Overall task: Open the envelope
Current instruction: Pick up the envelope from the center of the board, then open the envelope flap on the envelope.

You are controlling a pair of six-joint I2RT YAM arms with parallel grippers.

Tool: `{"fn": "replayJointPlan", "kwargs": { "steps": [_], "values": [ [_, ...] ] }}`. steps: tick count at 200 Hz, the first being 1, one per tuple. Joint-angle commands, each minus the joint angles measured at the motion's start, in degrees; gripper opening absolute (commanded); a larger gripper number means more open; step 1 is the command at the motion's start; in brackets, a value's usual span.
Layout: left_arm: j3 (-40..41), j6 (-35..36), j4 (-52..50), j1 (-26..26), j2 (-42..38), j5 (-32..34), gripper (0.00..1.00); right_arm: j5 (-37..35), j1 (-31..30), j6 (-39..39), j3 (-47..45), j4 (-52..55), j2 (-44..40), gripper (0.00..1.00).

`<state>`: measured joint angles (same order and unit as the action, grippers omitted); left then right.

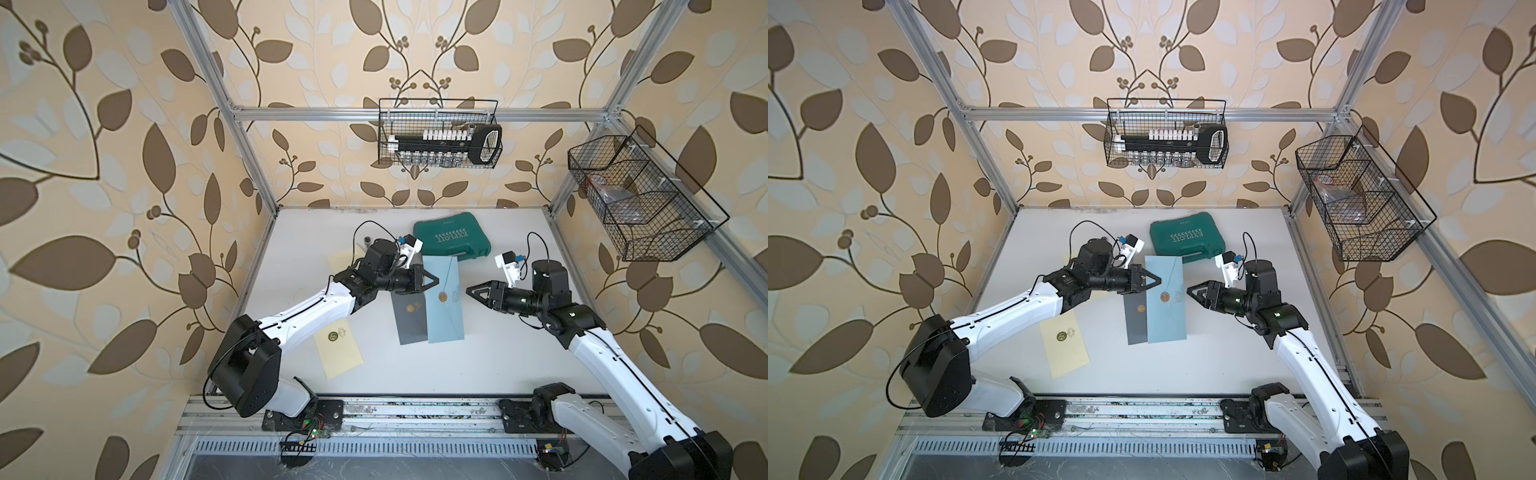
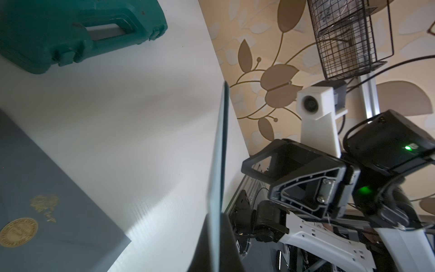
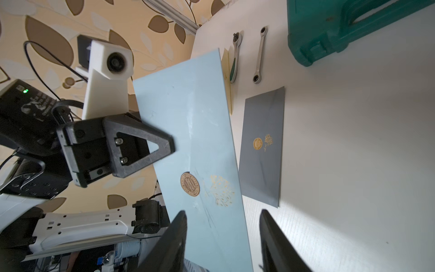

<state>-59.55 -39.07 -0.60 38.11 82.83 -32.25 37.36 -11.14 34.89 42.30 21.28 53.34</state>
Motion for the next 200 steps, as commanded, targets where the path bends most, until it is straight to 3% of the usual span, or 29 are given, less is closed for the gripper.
{"fn": "replayJointPlan", "kwargs": {
  "steps": [1, 45, 128, 160, 200],
  "values": [
    [-3.9, 5.4, -6.4, 3.1, -1.6, 8.9, 0.0, -6.1, -0.4, 0.2, 3.3, 5.4, -0.9, 0.5],
    [-7.1, 10.0, -10.5, 9.9, -0.6, 22.2, 0.0, -15.9, -4.6, -0.9, 7.2, 11.9, 0.7, 0.5],
    [1.4, 18.8, 3.5, 14.9, -3.8, 31.2, 0.0, -33.9, -15.1, -0.6, 13.8, 19.1, 2.3, 0.51],
    [5.4, 21.9, 9.8, 16.5, -4.9, 35.1, 0.0, -35.9, -17.5, 1.2, 15.8, 20.5, 4.8, 0.52],
    [6.4, 23.5, 11.4, 17.2, -4.2, 34.4, 0.0, -34.1, -20.2, 4.3, 15.2, 16.8, 6.9, 0.53]
  ]
}}
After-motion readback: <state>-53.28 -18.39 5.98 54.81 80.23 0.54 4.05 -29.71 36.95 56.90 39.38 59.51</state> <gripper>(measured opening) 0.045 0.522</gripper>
